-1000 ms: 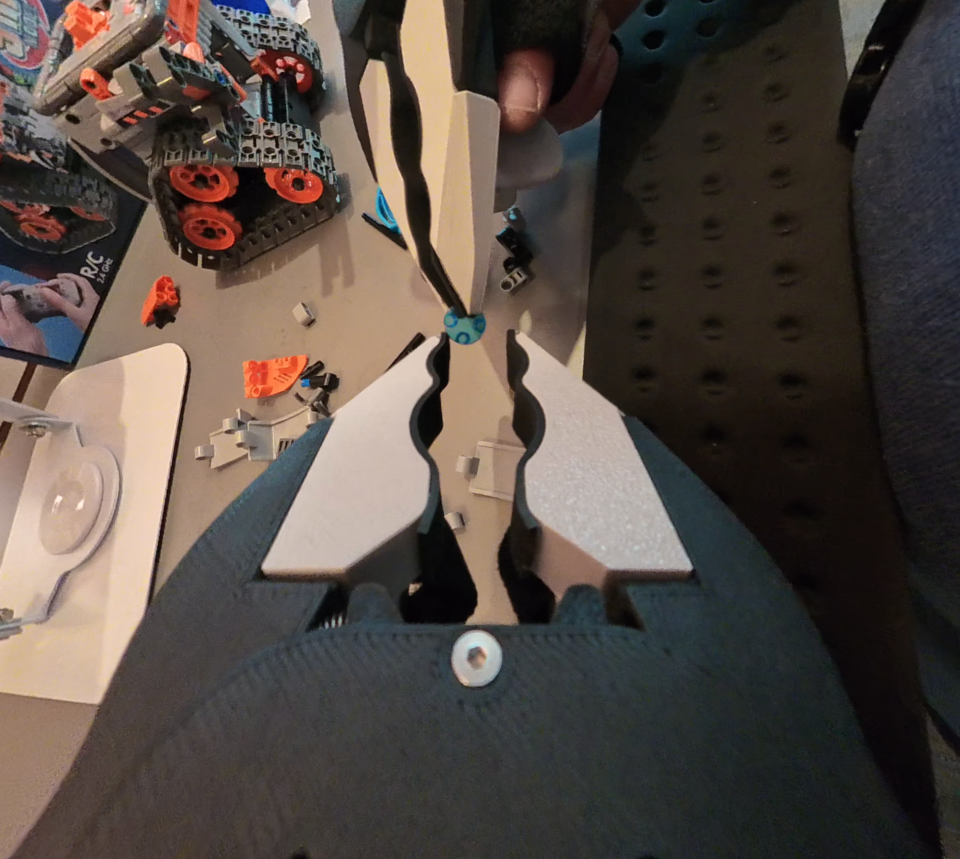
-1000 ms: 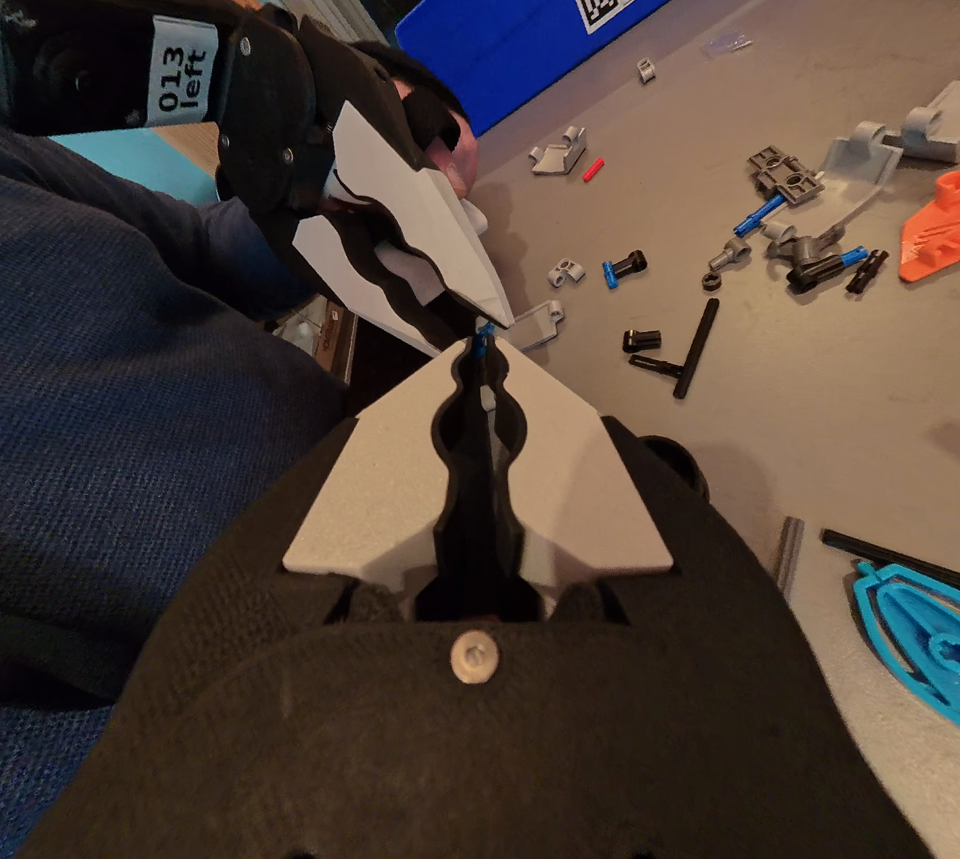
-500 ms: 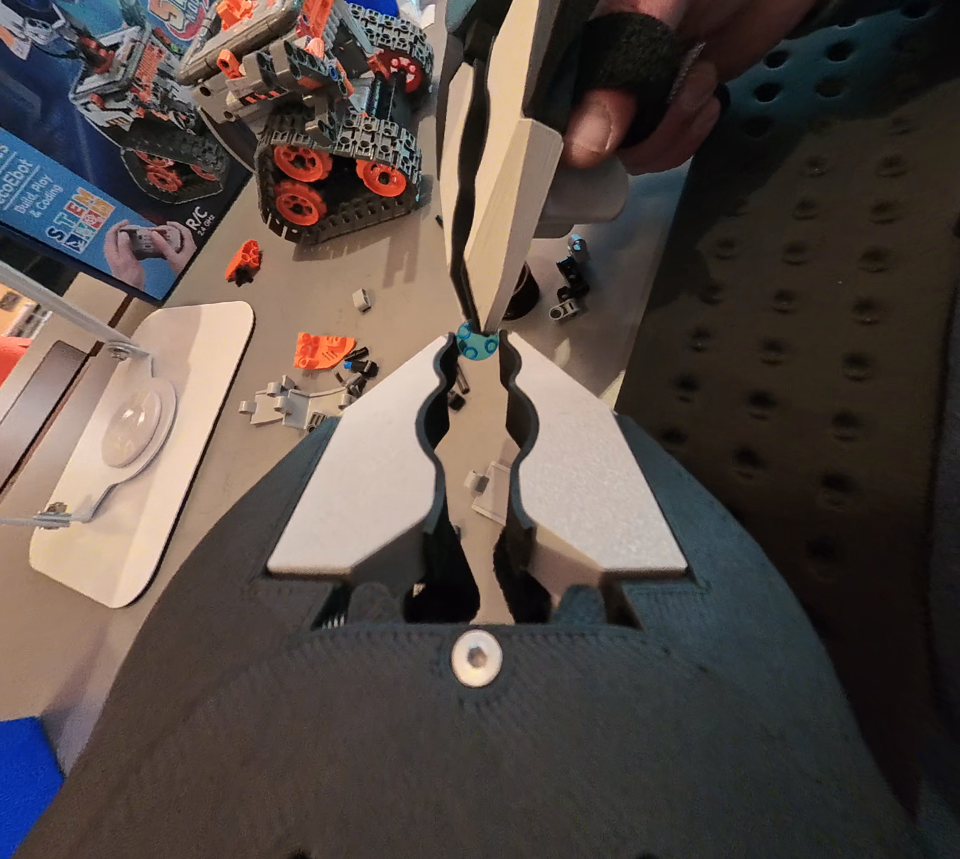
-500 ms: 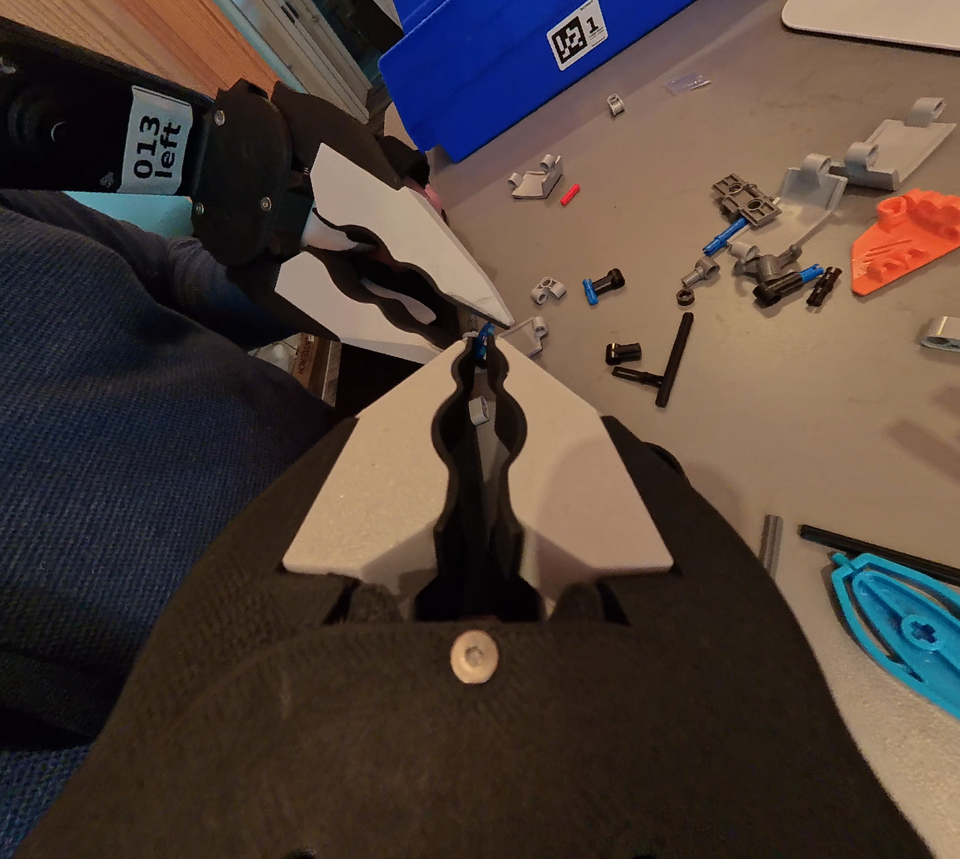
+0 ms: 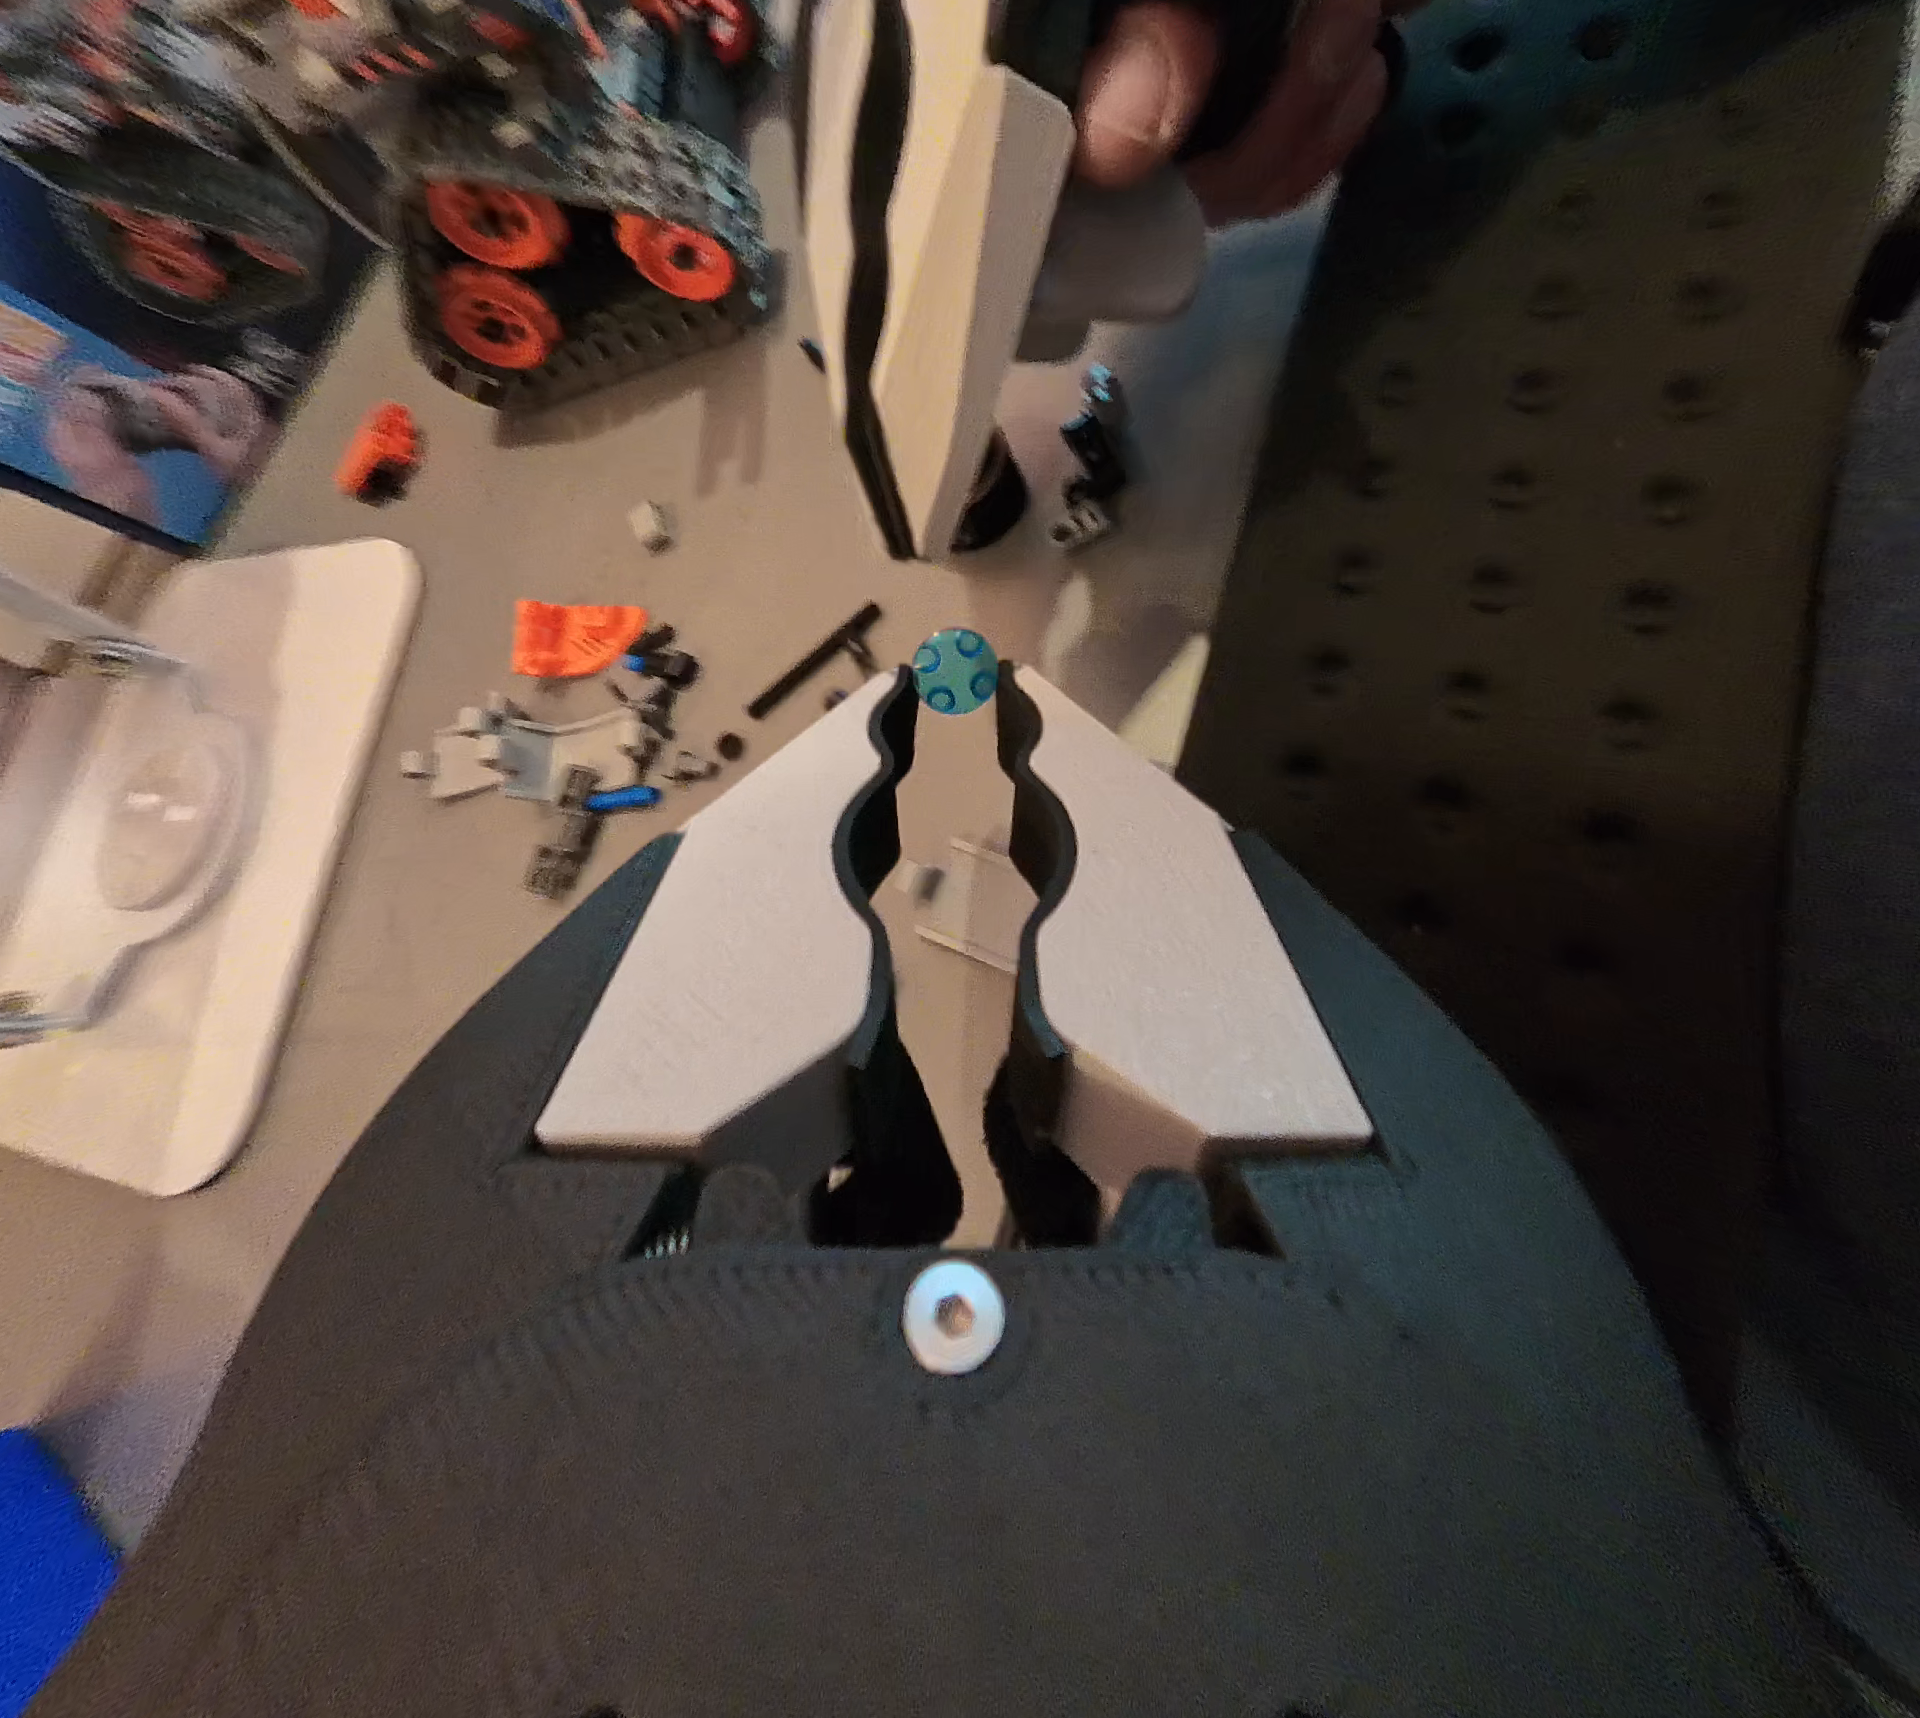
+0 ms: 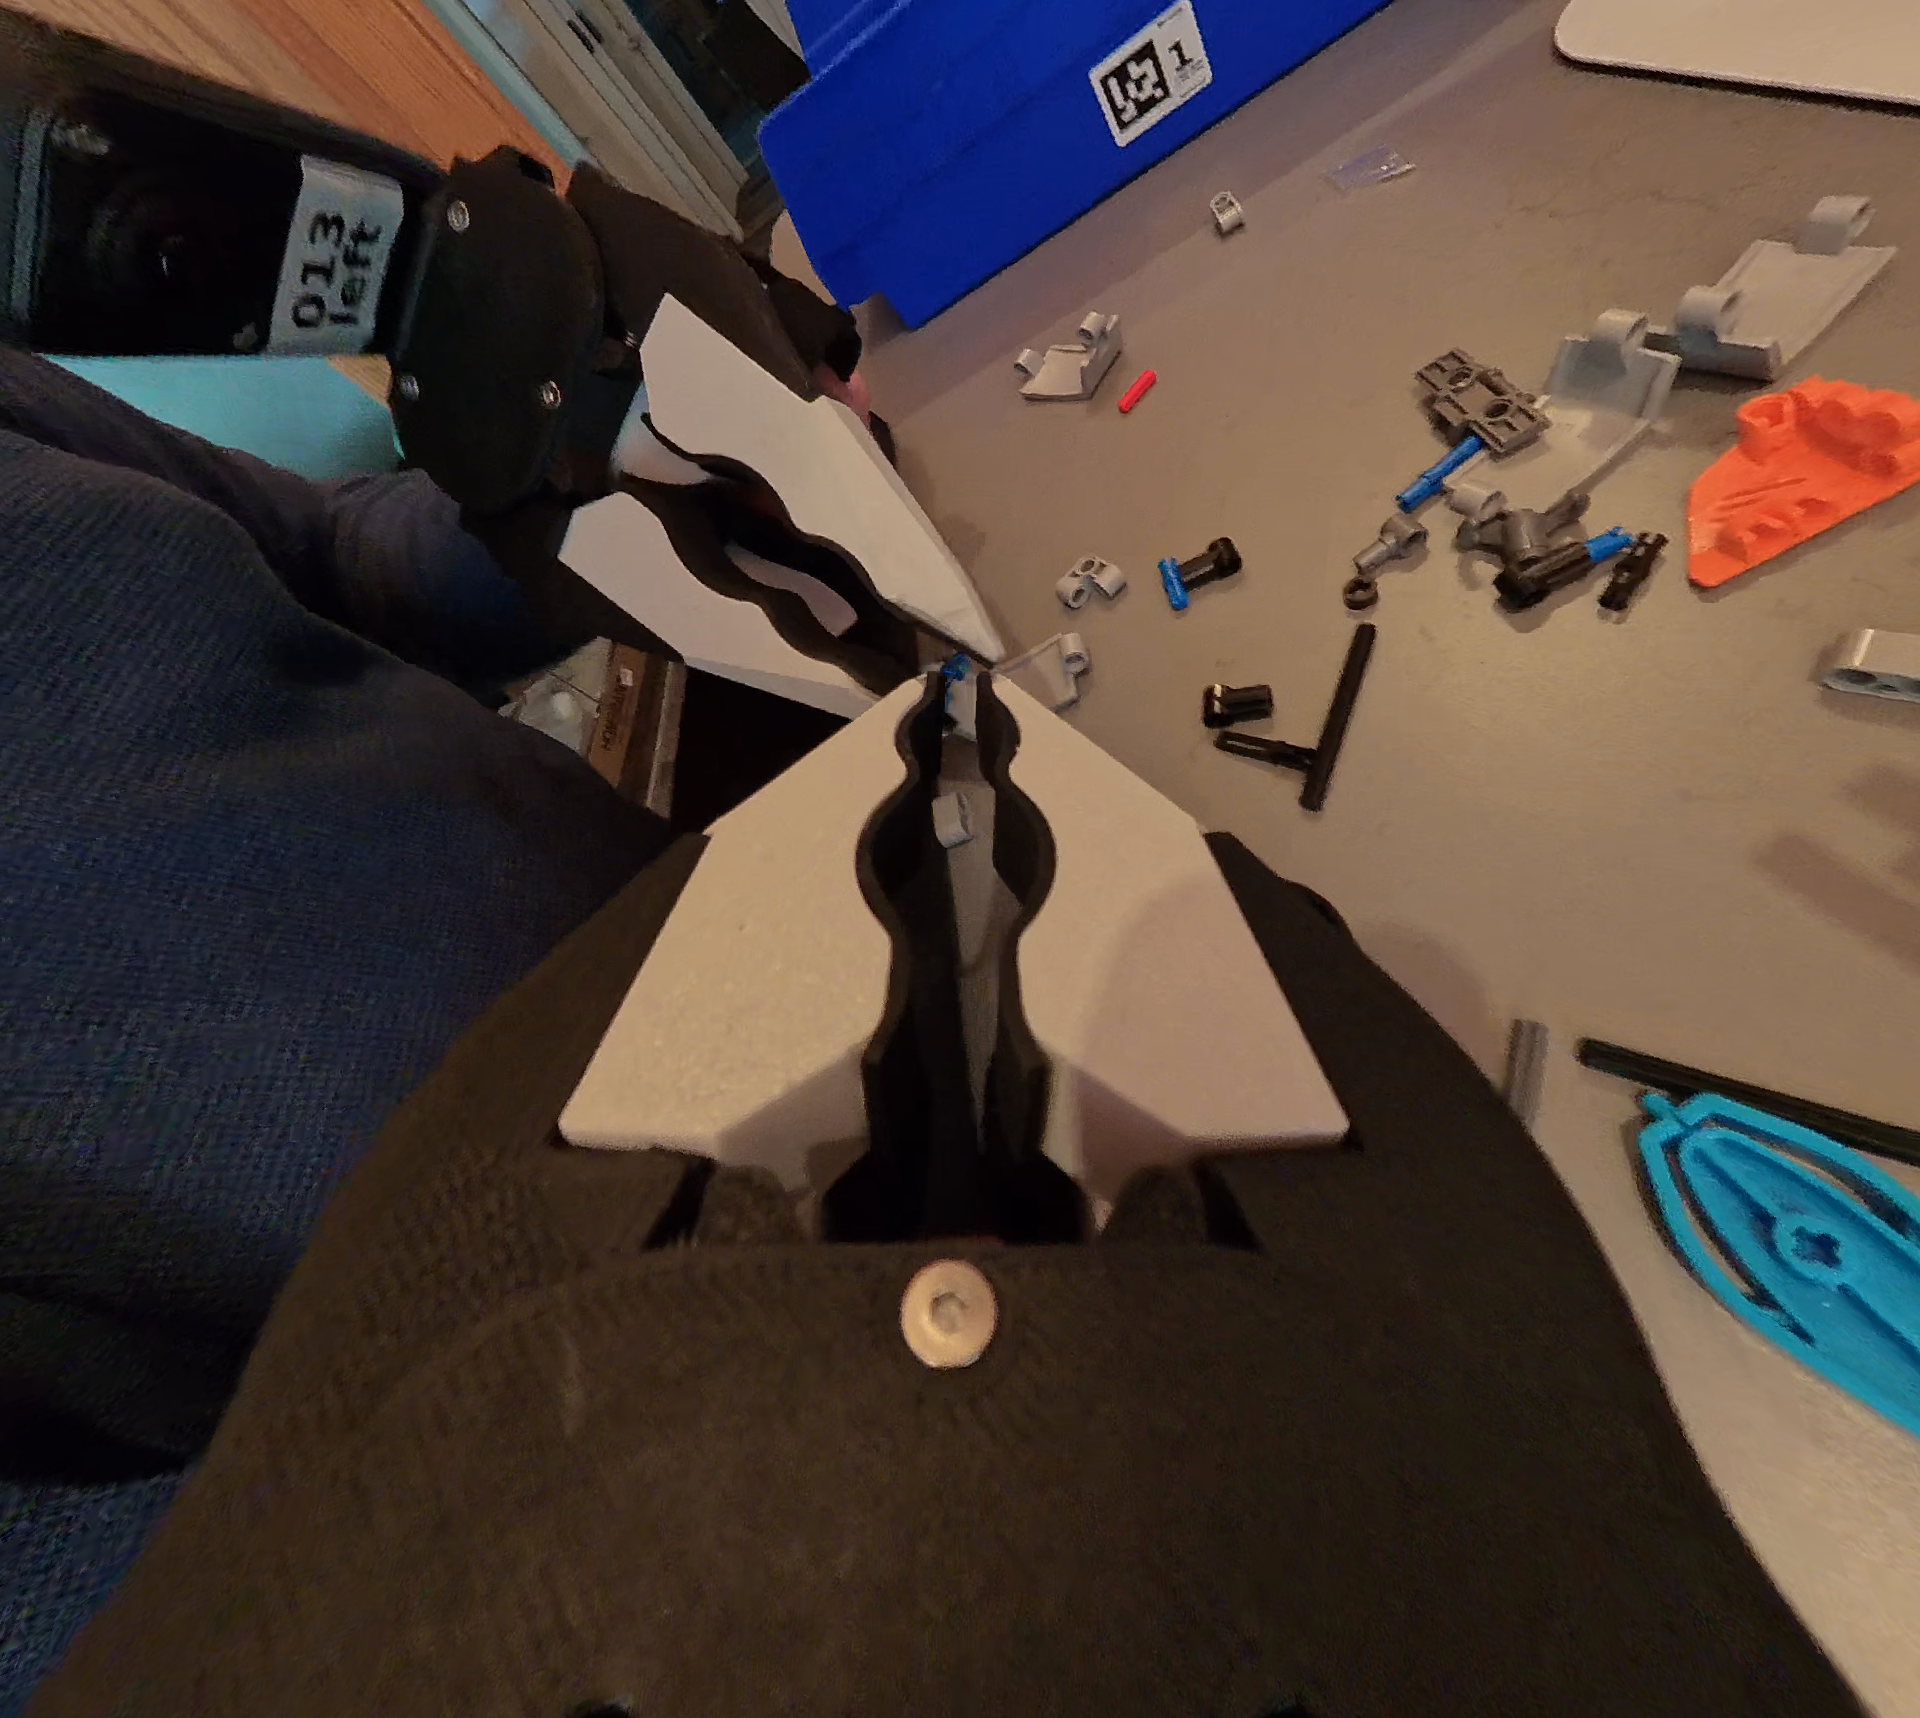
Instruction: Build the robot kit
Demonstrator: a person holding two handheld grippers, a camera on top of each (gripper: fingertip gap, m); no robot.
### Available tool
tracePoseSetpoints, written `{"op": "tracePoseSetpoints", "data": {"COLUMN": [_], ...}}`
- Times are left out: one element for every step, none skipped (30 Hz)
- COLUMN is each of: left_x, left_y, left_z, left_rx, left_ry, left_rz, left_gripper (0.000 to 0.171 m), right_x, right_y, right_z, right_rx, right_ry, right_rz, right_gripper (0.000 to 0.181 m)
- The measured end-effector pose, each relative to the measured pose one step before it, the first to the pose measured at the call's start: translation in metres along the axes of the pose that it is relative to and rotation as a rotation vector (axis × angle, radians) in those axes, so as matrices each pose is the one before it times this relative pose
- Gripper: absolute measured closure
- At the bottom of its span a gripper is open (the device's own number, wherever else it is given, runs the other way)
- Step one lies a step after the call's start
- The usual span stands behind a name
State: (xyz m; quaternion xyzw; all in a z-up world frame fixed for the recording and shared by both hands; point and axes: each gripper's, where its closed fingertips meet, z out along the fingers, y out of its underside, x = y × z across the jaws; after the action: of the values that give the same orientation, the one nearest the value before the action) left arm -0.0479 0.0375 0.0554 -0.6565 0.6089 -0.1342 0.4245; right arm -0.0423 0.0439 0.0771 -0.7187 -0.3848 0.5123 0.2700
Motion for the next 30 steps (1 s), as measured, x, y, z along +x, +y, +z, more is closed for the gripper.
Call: {"op": "tracePoseSetpoints", "data": {"left_x": [0.00524, 0.00072, 0.00276, 0.00709, 0.00219, 0.00032, 0.00254, 0.00159, -0.00104, -0.00105, 0.00145, 0.00068, -0.00181, 0.00072, 0.00223, -0.00225, -0.00091, 0.00159, -0.00043, -0.00212, -0.00009, 0.00099, -0.00096, -0.00142, 0.00033, -0.00018, -0.00127, -0.00015, 0.00056, -0.00057], "left_y": [0.00534, 0.00335, 0.00375, 0.00572, 0.00525, 0.00243, 0.00095, 0.00018, -0.00069, -0.00078, -0.00034, 0.00104, 0.00125, 0.00129, 0.00161, -0.00012, -0.00051, -0.00042, -0.00036, 0.00036, 0.00006, -0.00068, -0.00039, -0.00031, -0.00045, -0.00039, -0.00023, 0.00017, -0.00047, -0.00015], "left_z": [0.00147, 0.00090, 0.00163, 0.00343, 0.00385, 0.00310, 0.00268, 0.00209, 0.00111, 0.00065, 0.00073, 0.00092, 0.00071, 0.00103, 0.00129, 0.00064, 0.00041, 0.00041, -0.00007, 0.00019, 0.00045, 0.00032, 0.00027, 0.00041, 0.00052, 0.00019, 0.00020, 0.00044, 0.00019, -0.00001], "left_rx": [-0.02877, -0.01446, -0.02003, -0.03972, -0.03880, -0.02301, -0.01857, -0.01505, -0.00888, -0.00554, -0.00692, -0.01481, -0.01334, -0.01314, -0.01531, -0.00491, -0.00102, -0.00147, -0.00400, -0.00775, -0.00401, 0.00037, -0.00271, -0.00277, -0.00030, -0.00042, -0.00061, -0.00143, 0.00195, -0.00045], "left_ry": [0.0571, 0.0160, 0.0289, 0.0615, 0.0249, 0.0076, 0.0253, 0.0240, 0.0058, 0.0053, 0.0243, 0.0188, -0.0032, 0.0129, 0.0228, -0.0112, -0.0010, 0.0179, 0.0043, -0.0084, 0.0052, 0.0104, -0.0037, -0.0085, 0.0045, 0.0026, -0.0047, 0.0022, 0.0067, -0.0026], "left_rz": [-0.0167, 0.0072, 0.0073, -0.0090, 0.0010, 0.0180, 0.0064, -0.0026, 0.0043, 0.0049, -0.0039, -0.0067, 0.0046, -0.0001, -0.0044, 0.0047, 0.0011, -0.0039, -0.0016, 0.0024, 0.0009, -0.0006, 0.0034, 0.0049, 0.0003, -0.0025, 0.0000, -0.0015, -0.0033, -0.0001], "left_gripper": [0.159, 0.159, 0.159, 0.159, 0.159, 0.159, 0.159, 0.159, 0.159, 0.158, 0.159, 0.159, 0.158, 0.158, 0.158, 0.158, 0.158, 0.158, 0.158, 0.158, 0.158, 0.158, 0.158, 0.158, 0.158, 0.158, 0.158, 0.157, 0.157, 0.156], "right_x": [0.00310, 0.00109, 0.00038, 0.00092, -0.00076, -0.00068, 0.00055, 0.00103, 0.00043, 0.00047, 0.00058, 0.00015, -0.00034, -0.00025, 0.00016, 0.00031, 0.00027, 0.00023, 0.00002, -0.00013, -0.00004, -0.00017, -0.00025, -0.00002, 0.00013, -0.00004, -0.00010, 0.00012, 0.00013, -0.00008], "right_y": [0.00289, 0.00335, 0.00285, 0.00189, 0.00107, 0.00056, 0.00026, 0.00025, 0.00011, -0.00011, -0.00022, -0.00003, -0.00027, -0.00015, 0.00014, 0.00016, -0.00020, -0.00036, -0.00022, -0.00010, 0.00002, -0.00003, -0.00016, 0.00024, -0.00009, -0.00021, -0.00014, -0.00006, -0.00008, -0.00039], "right_z": [-0.00123, -0.00086, -0.00059, -0.00072, -0.00061, -0.00057, -0.00060, -0.00057, -0.00068, -0.00068, -0.00069, -0.00055, -0.00048, -0.00029, -0.00018, -0.00037, -0.00050, -0.00060, -0.00049, -0.00031, -0.00014, -0.00022, -0.00019, -0.00018, -0.00032, -0.00050, -0.00050, -0.00049, -0.00049, -0.00067], "right_rx": [-0.0100, -0.0132, -0.0124, -0.0093, -0.0059, -0.0022, 0.0014, 0.0031, 0.0042, 0.0054, 0.0035, 0.0020, 0.0027, 0.0025, 0.0012, 0.0012, 0.0031, 0.0042, 0.0032, 0.0014, 0.0007, 0.0017, 0.0014, -0.0004, 0.0013, 0.0028, 0.0019, 0.0015, 0.0024, 0.0035], "right_ry": [0.0124, 0.0011, 0.0013, 0.0094, 0.0005, -0.0020, 0.0026, 0.0023, -0.0023, -0.0006, 0.0017, 0.0003, -0.0015, -0.0021, -0.0009, -0.0009, -0.0004, -0.0013, -0.0026, -0.0013, -0.0005, -0.0021, -0.0029, -0.0005, 0.0009, -0.0005, 0.0000, 0.0007, 0.0007, -0.0009], "right_rz": [-0.0035, -0.0026, -0.0074, -0.0124, -0.0145, -0.0071, -0.0023, 0.0006, 0.0019, 0.0007, -0.0011, -0.0028, -0.0023, -0.0004, 0.0003, -0.0001, 0.0005, 0.0011, -0.0002, -0.0018, -0.0012, -0.0001, -0.0002, -0.0007, -0.0011, -0.0006, -0.0010, -0.0007, 0.0001, 0.0002], "right_gripper": [0.177, 0.178, 0.178, 0.179, 0.179, 0.179, 0.180, 0.180, 0.180, 0.181, 0.181, 0.181, 0.181, 0.181, 0.181, 0.181, 0.181, 0.181, 0.181, 0.181, 0.181, 0.181, 0.181, 0.181, 0.181, 0.181, 0.181, 0.181, 0.181, 0.181]}}
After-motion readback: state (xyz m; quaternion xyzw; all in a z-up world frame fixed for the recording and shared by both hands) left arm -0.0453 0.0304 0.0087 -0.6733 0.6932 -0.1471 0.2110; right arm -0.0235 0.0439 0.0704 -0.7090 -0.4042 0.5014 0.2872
